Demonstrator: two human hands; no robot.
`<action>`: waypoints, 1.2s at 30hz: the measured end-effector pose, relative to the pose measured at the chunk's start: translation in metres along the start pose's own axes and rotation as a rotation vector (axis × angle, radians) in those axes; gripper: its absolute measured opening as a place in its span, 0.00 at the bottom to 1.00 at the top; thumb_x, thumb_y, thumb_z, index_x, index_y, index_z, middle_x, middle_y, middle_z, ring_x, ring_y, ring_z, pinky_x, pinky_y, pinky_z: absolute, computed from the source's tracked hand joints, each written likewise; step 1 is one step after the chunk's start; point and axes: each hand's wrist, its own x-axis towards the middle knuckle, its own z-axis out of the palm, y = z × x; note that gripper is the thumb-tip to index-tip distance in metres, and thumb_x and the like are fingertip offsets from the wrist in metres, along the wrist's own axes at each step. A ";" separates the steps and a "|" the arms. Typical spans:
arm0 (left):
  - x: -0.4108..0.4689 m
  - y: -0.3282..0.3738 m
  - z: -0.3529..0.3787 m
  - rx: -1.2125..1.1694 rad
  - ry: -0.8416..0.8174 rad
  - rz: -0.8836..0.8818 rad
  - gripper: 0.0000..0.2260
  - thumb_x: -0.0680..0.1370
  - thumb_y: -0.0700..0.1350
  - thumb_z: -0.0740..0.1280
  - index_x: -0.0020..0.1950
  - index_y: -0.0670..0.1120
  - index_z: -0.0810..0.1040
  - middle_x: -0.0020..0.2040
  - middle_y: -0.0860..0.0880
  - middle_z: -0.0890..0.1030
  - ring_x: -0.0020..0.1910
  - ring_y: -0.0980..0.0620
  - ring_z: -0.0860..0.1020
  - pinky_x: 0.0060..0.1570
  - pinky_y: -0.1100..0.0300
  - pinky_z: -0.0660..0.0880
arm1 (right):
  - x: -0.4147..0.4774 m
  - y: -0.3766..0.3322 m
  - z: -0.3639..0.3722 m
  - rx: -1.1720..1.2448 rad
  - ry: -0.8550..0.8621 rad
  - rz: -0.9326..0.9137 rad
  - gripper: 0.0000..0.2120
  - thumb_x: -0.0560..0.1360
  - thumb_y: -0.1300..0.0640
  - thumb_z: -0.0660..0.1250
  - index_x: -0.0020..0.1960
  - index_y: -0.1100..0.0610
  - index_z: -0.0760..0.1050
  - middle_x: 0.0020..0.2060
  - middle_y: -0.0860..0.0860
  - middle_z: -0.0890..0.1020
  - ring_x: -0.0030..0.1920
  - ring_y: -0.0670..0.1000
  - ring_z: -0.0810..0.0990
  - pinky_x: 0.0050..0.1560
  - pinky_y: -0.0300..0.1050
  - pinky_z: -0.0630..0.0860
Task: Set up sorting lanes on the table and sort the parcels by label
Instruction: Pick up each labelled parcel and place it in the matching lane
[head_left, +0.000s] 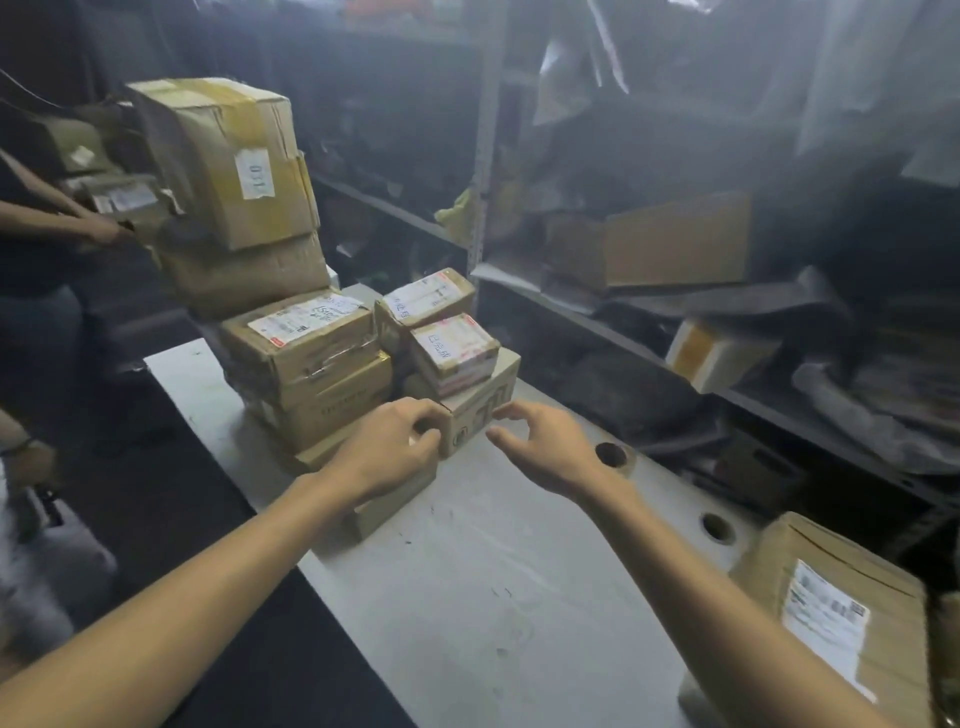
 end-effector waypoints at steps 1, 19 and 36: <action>0.010 -0.007 0.002 -0.010 -0.007 -0.005 0.10 0.77 0.42 0.64 0.56 0.49 0.82 0.59 0.53 0.80 0.59 0.53 0.76 0.60 0.54 0.74 | 0.013 0.003 0.005 -0.006 -0.017 0.010 0.16 0.80 0.48 0.65 0.65 0.52 0.78 0.63 0.49 0.81 0.62 0.49 0.78 0.59 0.45 0.73; 0.207 -0.117 0.031 0.116 -0.063 0.003 0.26 0.76 0.45 0.67 0.73 0.50 0.67 0.75 0.46 0.60 0.75 0.49 0.53 0.72 0.51 0.58 | 0.232 0.042 0.077 -0.155 -0.007 0.281 0.60 0.62 0.27 0.73 0.82 0.44 0.44 0.80 0.60 0.41 0.79 0.65 0.45 0.77 0.62 0.52; 0.214 -0.137 0.041 0.137 -0.054 0.091 0.22 0.76 0.44 0.65 0.70 0.49 0.69 0.73 0.47 0.62 0.72 0.48 0.54 0.71 0.48 0.60 | 0.250 0.060 0.121 0.120 0.188 0.229 0.49 0.60 0.44 0.79 0.73 0.49 0.58 0.67 0.50 0.55 0.67 0.59 0.67 0.64 0.51 0.76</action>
